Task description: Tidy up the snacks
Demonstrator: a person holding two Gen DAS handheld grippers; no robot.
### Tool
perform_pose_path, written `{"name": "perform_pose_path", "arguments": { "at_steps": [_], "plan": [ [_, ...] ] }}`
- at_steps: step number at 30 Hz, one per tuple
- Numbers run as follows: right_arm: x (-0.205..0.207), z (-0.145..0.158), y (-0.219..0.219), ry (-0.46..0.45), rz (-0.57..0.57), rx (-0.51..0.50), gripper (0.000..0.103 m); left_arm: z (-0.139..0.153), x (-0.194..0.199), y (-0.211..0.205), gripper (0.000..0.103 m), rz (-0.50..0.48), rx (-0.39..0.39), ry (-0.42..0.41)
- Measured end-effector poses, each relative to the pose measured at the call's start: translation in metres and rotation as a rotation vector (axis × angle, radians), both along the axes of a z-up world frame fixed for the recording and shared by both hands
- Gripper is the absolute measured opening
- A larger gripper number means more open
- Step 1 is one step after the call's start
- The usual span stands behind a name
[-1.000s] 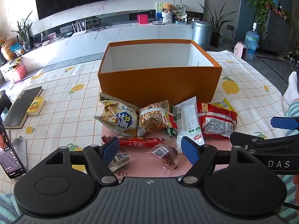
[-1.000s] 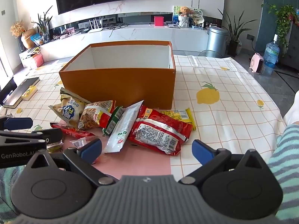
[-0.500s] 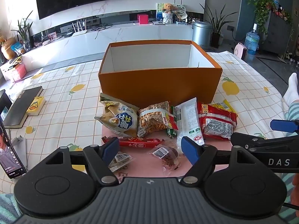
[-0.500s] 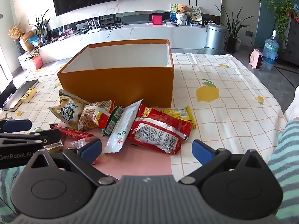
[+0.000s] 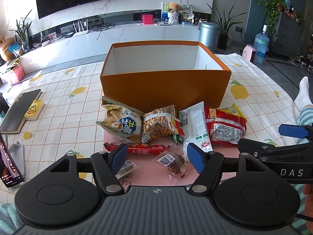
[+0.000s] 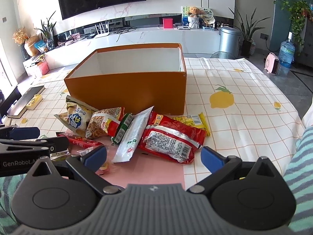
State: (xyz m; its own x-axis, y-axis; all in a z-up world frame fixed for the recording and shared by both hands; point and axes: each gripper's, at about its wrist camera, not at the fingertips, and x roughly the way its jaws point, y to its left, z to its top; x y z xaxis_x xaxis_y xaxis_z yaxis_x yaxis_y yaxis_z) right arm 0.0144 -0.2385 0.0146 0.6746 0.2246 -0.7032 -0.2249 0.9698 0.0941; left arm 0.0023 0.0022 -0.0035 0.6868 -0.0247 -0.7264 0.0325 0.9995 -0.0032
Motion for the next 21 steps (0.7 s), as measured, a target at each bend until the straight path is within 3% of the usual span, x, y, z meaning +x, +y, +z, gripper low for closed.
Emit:
{"name": "perform_pose_path", "arguments": {
  "at_steps": [1,3,5,6,8,11,13,15,21],
  "plan": [
    [0.0,-0.001,0.0,-0.004,0.007,-0.004,0.099,-0.001,0.001,0.002,0.076,0.004,-0.013,0.007],
    [0.002,-0.004,0.002,-0.003,0.02,-0.017,0.097,-0.004,0.004,0.007,0.061,0.002,-0.056,0.024],
    [0.005,-0.009,0.003,0.012,0.029,-0.028,0.082,-0.008,0.007,0.012,0.046,0.001,-0.104,0.043],
    [0.007,-0.013,0.003,0.026,0.035,-0.027,0.08,-0.01,0.009,0.013,0.039,0.004,-0.122,0.054],
    [0.01,-0.019,0.004,0.048,0.05,-0.019,0.076,-0.015,0.011,0.015,0.037,0.001,-0.15,0.067],
    [0.015,-0.03,0.007,0.07,0.066,-0.033,0.074,-0.02,0.015,0.015,0.037,0.004,-0.152,0.069],
    [0.02,-0.036,0.009,0.078,0.072,-0.047,0.074,-0.022,0.02,0.018,0.043,0.028,-0.156,0.089],
    [0.025,-0.042,0.008,0.084,0.072,-0.063,0.074,-0.026,0.023,0.022,0.065,0.059,-0.181,0.123],
    [0.046,-0.06,0.006,0.126,0.085,-0.112,0.076,-0.042,0.034,0.024,0.069,0.08,-0.2,0.172]
  ]
}}
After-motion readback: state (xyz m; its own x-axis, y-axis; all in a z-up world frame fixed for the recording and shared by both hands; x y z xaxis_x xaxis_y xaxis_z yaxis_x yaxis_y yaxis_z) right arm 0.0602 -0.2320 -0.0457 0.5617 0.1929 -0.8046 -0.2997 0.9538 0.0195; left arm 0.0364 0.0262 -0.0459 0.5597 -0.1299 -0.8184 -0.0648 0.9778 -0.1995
